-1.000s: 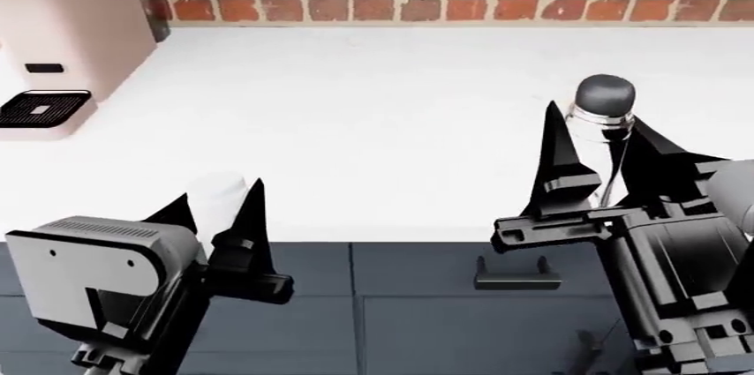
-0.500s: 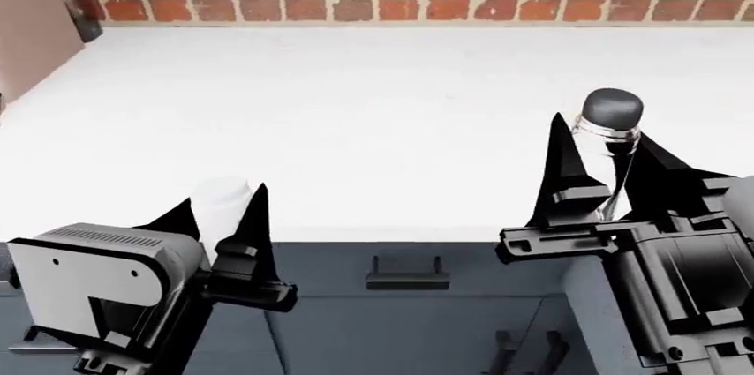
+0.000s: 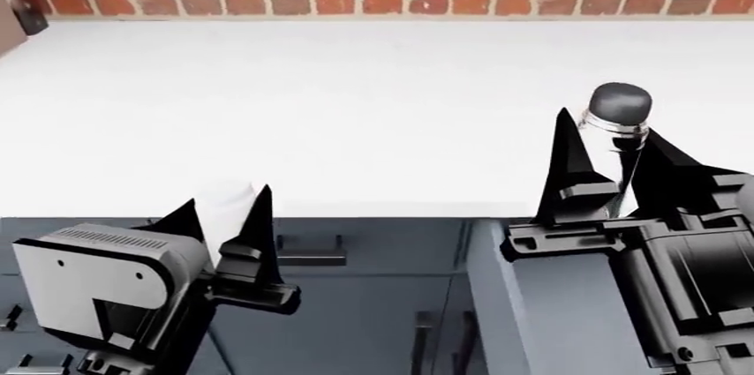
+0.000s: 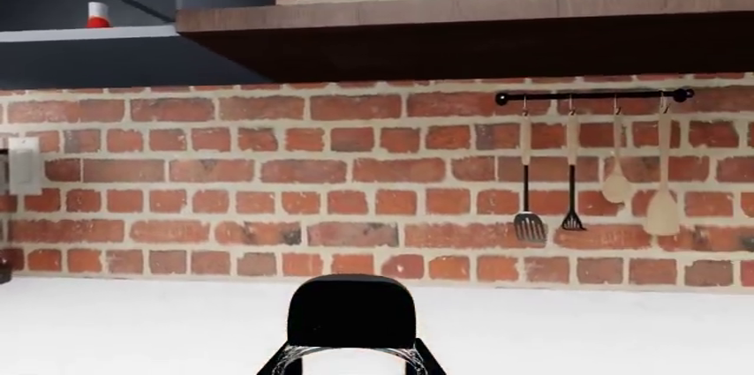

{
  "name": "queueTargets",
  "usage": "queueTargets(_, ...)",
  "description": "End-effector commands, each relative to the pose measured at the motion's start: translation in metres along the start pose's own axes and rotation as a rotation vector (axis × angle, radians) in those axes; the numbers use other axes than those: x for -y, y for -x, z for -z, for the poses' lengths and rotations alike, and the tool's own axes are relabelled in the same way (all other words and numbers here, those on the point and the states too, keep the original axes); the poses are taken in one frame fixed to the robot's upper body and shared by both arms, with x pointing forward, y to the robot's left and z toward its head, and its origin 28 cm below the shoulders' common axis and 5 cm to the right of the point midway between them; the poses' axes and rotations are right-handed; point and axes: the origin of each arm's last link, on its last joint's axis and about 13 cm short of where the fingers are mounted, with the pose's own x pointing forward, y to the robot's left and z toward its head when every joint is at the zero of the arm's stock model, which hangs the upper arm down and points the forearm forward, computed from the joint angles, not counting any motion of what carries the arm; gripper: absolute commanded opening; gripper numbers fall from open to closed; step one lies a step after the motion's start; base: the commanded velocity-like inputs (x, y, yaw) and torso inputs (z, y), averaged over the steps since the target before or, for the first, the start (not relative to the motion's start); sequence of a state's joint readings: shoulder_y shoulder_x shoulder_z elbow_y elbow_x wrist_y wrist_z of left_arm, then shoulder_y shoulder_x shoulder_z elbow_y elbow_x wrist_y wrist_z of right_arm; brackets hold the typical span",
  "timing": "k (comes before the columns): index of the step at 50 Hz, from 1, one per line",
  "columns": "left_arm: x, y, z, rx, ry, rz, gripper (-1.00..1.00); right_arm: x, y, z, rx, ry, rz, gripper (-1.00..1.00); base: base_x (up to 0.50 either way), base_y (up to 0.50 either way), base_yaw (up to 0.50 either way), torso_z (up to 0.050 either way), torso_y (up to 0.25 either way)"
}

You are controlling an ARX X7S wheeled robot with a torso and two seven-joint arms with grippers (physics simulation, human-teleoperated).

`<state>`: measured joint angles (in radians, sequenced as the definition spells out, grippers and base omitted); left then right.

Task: Pick and place the shaker into the drawer. Then close the cabinet.

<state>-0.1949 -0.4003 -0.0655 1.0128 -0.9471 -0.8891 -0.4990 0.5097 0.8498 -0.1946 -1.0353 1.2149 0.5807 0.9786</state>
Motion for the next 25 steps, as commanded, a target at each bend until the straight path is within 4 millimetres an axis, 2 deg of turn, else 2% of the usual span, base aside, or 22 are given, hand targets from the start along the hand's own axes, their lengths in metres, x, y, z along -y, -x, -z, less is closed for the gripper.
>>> queueTargets(1,0.0007,-0.0002,-0.0002,0.01,0.005,-0.002,-1.0,0.0008,0.0009,0.0001,0.003,0.006,0.005,-1.0,-0.5,-0.38,0.0,0.0,0.0)
queueTargets(9,0.0014,0.0001,0.0002,0.008,0.004,0.001,-1.0,0.0008,0.0016,-0.0002,0.005,0.0,0.01,-1.0,-0.39,-0.43,0.0,0.0,0.0)
queueTargets(25,0.0016,0.0003,0.0025,0.002,0.004,0.005,-1.0,0.0005,0.0009,0.0007,0.004,-0.008,0.005,-1.0,0.0,-0.5,0.0,0.0,0.0)
